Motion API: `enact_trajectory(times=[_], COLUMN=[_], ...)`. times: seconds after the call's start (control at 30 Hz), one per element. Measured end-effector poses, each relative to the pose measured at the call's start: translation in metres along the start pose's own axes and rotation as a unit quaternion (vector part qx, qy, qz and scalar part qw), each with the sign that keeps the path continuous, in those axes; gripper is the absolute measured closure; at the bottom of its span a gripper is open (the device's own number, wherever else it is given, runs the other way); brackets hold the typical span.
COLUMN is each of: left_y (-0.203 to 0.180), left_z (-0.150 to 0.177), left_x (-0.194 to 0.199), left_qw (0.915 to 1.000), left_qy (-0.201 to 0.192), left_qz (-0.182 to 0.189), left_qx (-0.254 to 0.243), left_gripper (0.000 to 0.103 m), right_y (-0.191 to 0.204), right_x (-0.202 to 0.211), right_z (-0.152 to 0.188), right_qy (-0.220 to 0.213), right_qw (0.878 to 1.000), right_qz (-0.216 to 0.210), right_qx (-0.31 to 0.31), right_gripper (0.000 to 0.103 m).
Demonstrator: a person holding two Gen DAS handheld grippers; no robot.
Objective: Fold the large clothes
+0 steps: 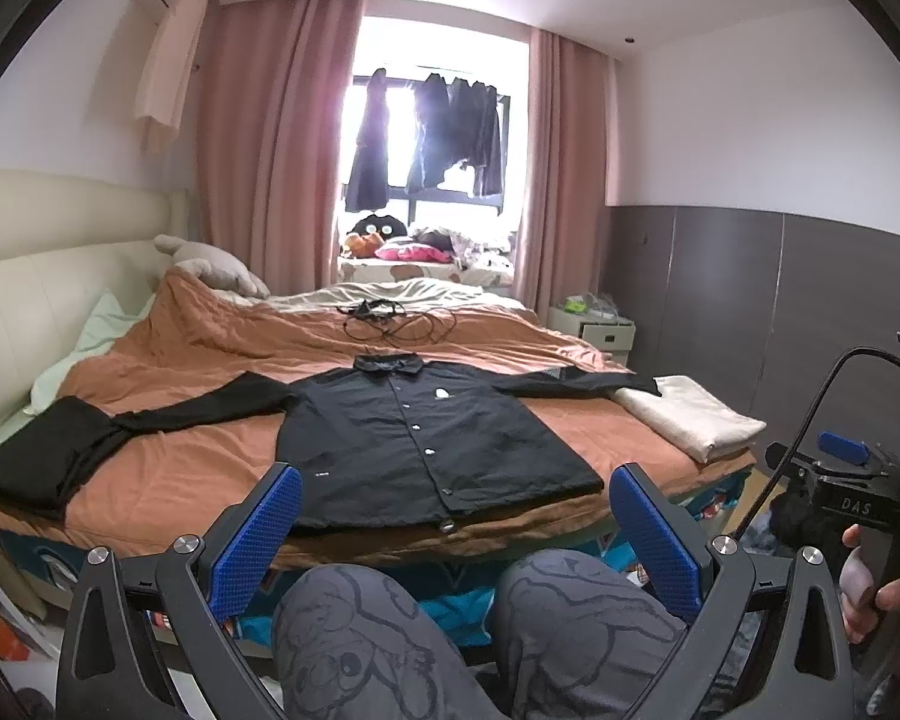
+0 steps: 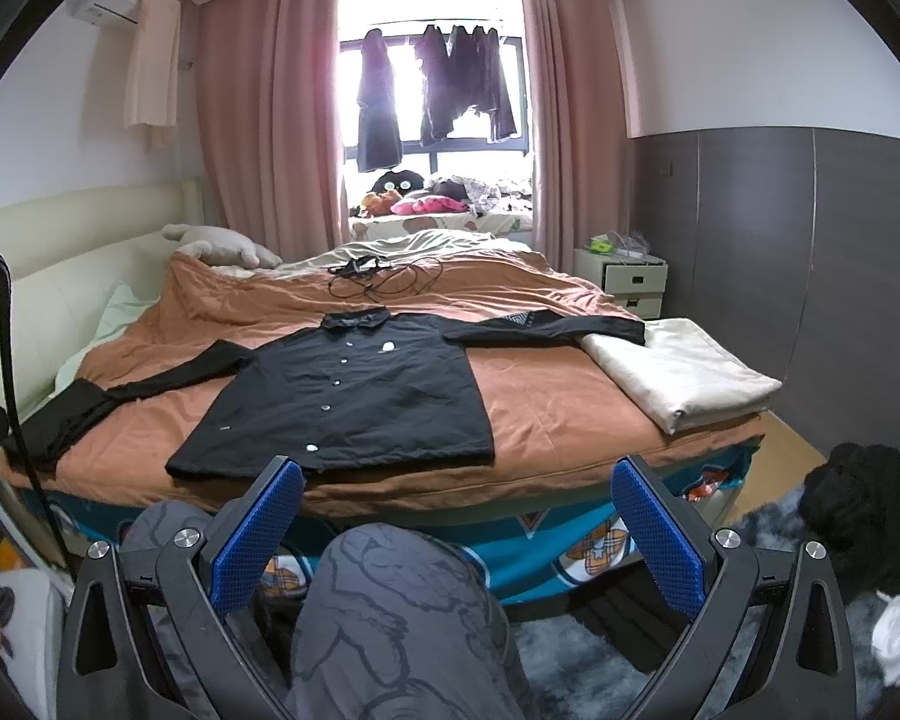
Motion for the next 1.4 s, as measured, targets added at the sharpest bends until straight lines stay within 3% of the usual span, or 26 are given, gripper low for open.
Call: enact_trajectory(times=[1.4], left_y=[-0.005], left_z=[0.003], left_x=[0.004], left_qw=[0.9999], left_qy=[-0.008], left_qz=[-0.006], left_qx=[-0.003], left_gripper=[0.000], right_y=[-0.012], right_x=[-0.003], right_z=[0.008], right_qy=[-0.013], right_qw=[1.000], right_qz=[0.004], right_qx=[-0.009], right_gripper=[0.000])
Point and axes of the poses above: each gripper's, at about its wrist camera, not at the fingertips, and x roughly against the way its jaws point, y to its left, z to its underside, the point moved 2 cm from there along -x, roughly the way its jaws point, and after that the axes turned 7 degrees about -x, right-handed, at the moved point
